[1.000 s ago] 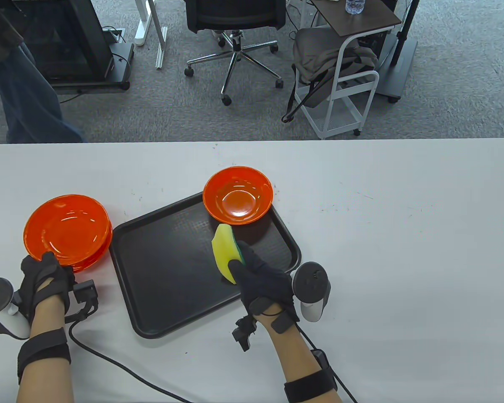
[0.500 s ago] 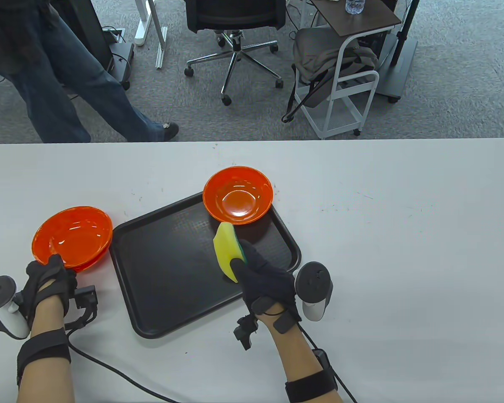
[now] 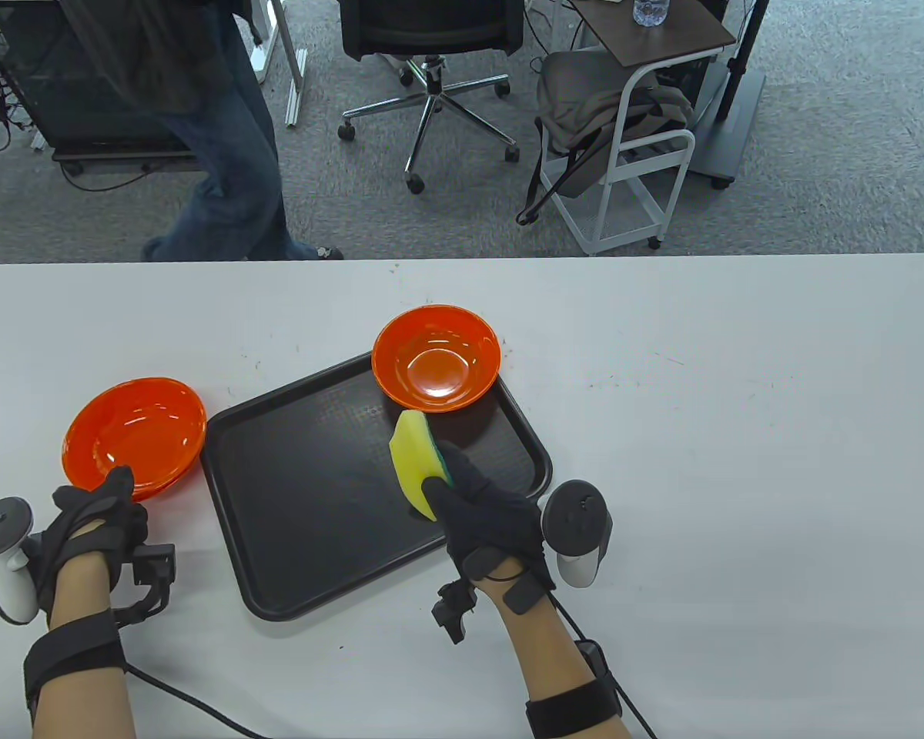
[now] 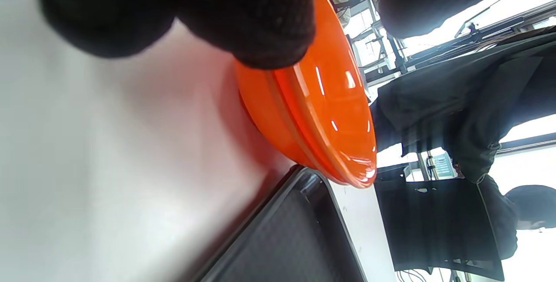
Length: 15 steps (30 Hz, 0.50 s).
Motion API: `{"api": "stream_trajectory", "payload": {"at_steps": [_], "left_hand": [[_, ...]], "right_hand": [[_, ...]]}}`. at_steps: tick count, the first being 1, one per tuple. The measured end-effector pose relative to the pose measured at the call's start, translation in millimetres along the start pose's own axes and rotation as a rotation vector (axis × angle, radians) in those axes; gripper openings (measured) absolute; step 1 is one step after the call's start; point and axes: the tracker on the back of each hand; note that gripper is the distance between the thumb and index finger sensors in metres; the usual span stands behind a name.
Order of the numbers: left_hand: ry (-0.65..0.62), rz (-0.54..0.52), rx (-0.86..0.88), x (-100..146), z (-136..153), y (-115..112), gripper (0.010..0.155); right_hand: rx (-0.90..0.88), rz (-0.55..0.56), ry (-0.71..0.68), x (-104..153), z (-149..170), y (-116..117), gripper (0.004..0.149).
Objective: Wipe bowl with sponge
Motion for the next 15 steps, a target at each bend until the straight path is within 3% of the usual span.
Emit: {"api": "stream_trajectory", "payload": {"at_steps": [9,15], "left_hand": [[-0.104,0.071,-0.096,15.0,-28.5,-8.6,0.091],[-0.173,0.198,-0.250,19.1,-61.2,-48.1,0.086]], "right_hand": [[-0.018,0.010,-0.010,-0.3,-2.1,-2.3,0.053],[-0.018,0.019,-0.005,-1.3,-0.7,-5.4,0.053]]}}
Point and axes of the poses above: the tracker on the back of each hand, its own z axis roughly to the little-finger side, its own x axis roughly from the fingertips to the wrist, y = z × x, and after that the axes turned 9 degrees about y, right-handed
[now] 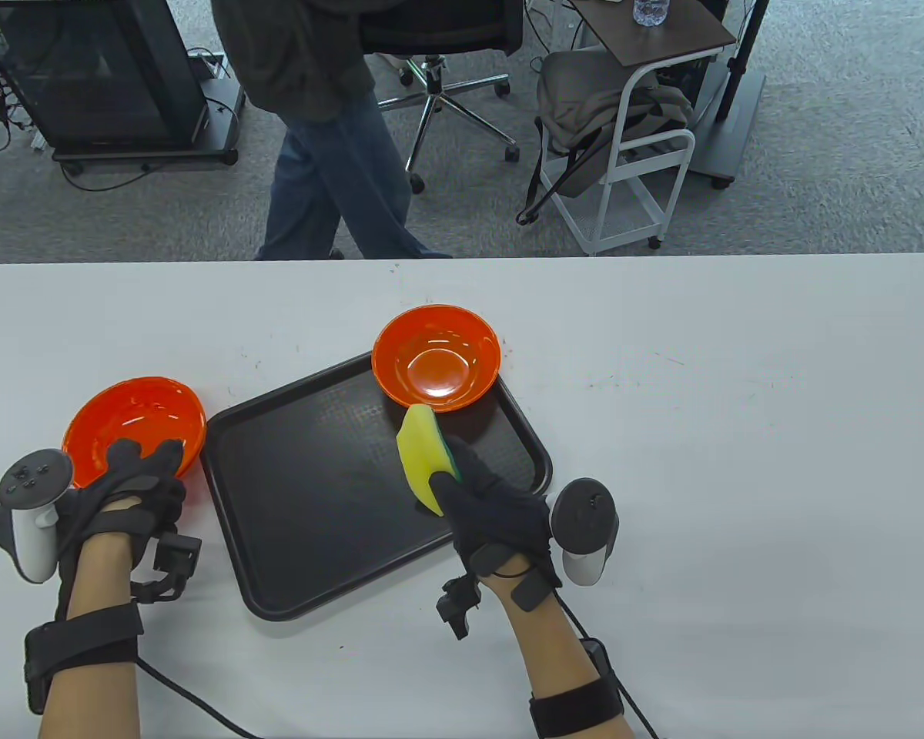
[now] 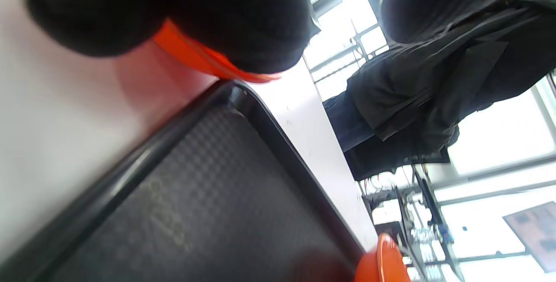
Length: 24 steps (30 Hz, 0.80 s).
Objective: Wipe bowl with sponge
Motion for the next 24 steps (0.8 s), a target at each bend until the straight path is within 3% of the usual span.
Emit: {"api": "stream_trajectory", "payload": {"at_steps": [5,16,24], "left_hand": [[-0.023,0.118,-0.073,-19.7,-32.6,-42.3,0.086],[-0.042,0.327,-0.116,-77.8,-75.8,-166.4,0.090],[-0.003,0.301,-0.089,-105.8,-88.9,-222.7,0.093]], "right_hand": [[0.001,0.013,0.008,-0.6,2.0,-4.4,0.053],[-0.020,0.044,0.021,-3.7,4.0,-17.0,0.053],[-0.025,0.072,0.042,-5.8,8.6,-28.1,0.053]]}}
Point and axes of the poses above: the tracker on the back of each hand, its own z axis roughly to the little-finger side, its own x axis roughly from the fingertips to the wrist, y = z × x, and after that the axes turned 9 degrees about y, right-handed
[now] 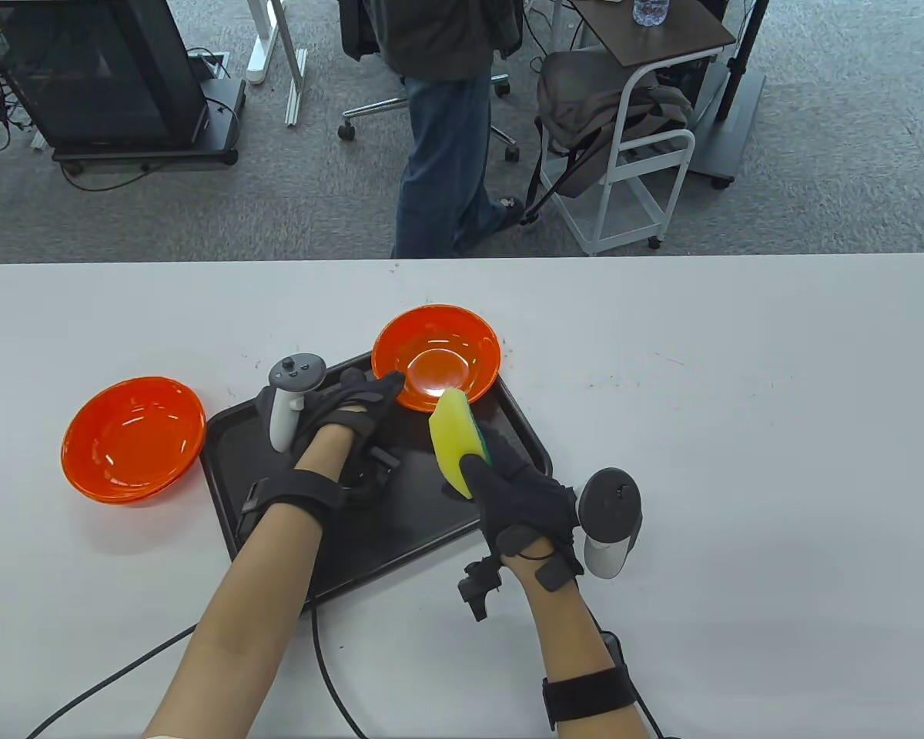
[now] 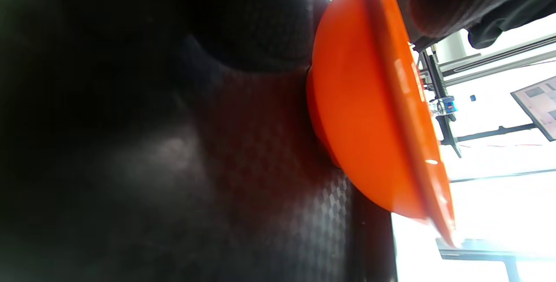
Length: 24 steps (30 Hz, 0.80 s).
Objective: Wipe bowl with sponge
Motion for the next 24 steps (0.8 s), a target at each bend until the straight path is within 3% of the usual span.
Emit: {"api": "stream_trajectory", "payload": {"at_steps": [4,12,18,24], "left_hand": [[-0.002,-0.032,0.070,-13.2,-1.3,-11.7,0.089],[-0.035,-0.037,0.122,-12.8,-3.6,-7.3,0.069],[-0.102,0.004,0.090,14.5,-4.2,8.0,0.067],[-0.217,-0.023,0.060,67.7,1.9,25.9,0.067]], "right_hand": [[0.000,0.009,0.002,-1.1,0.0,-3.5,0.053],[0.012,0.015,0.009,-1.7,1.1,-6.2,0.053],[0.020,0.006,0.018,-0.9,3.4,-3.1,0.053],[0.035,0.006,-0.004,1.7,-1.8,-0.7,0.052]]}}
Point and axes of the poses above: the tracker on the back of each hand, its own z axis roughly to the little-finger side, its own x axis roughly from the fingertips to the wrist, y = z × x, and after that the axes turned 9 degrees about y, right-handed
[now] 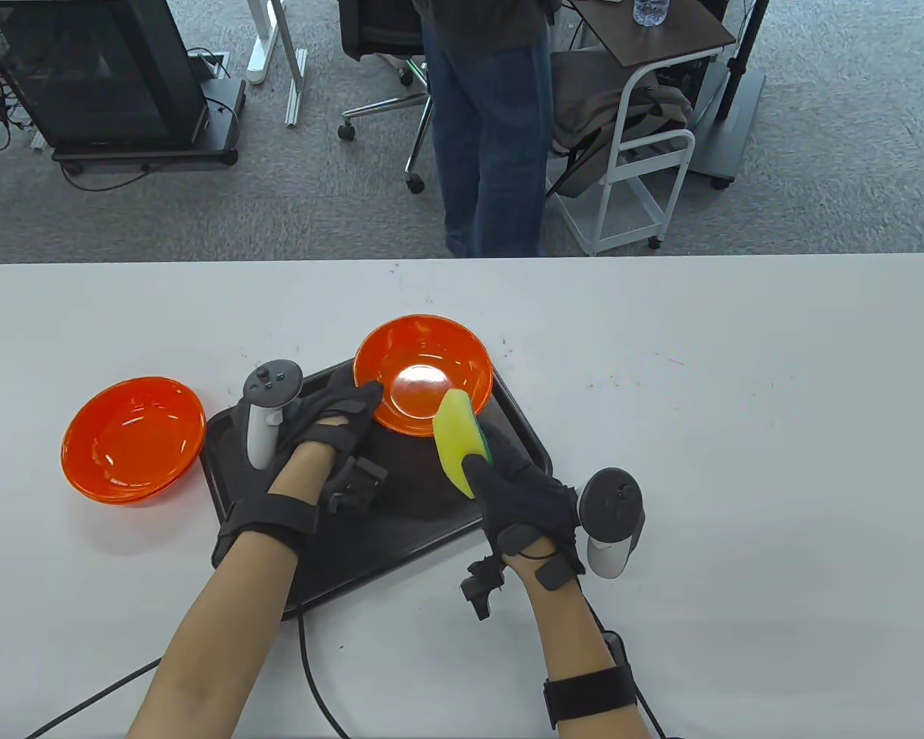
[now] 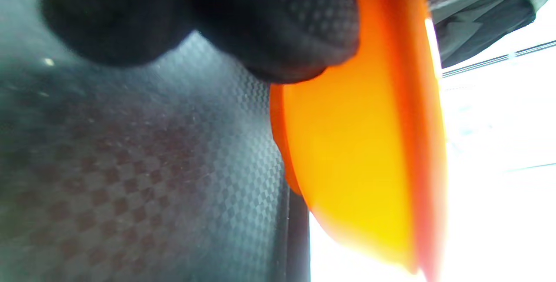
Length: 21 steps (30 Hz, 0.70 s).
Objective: Wipe bowl with sponge
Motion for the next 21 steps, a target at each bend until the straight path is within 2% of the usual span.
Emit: {"api": "stream_trajectory", "payload": {"at_steps": [8,13,15,17,21], "left_hand": [[-0.125,-0.033,-0.088,72.0,-1.5,19.9,0.066],[-0.182,-0.050,-0.110,108.5,6.6,22.7,0.065],[-0.199,-0.062,-0.105,116.7,10.6,22.0,0.064],[-0.211,-0.077,-0.095,122.2,15.3,20.8,0.063],[-0.216,-0.071,-0.107,122.6,21.2,17.4,0.063]], "right_hand": [[0.057,0.020,-0.048,3.8,-9.1,-1.1,0.052],[0.241,0.028,-0.139,7.9,-23.9,4.1,0.051],[0.411,0.037,-0.203,10.6,-33.0,8.6,0.051],[0.660,0.058,-0.294,15.6,-44.2,16.6,0.050],[1.071,0.057,-0.436,23.0,-60.9,34.3,0.049]]}}
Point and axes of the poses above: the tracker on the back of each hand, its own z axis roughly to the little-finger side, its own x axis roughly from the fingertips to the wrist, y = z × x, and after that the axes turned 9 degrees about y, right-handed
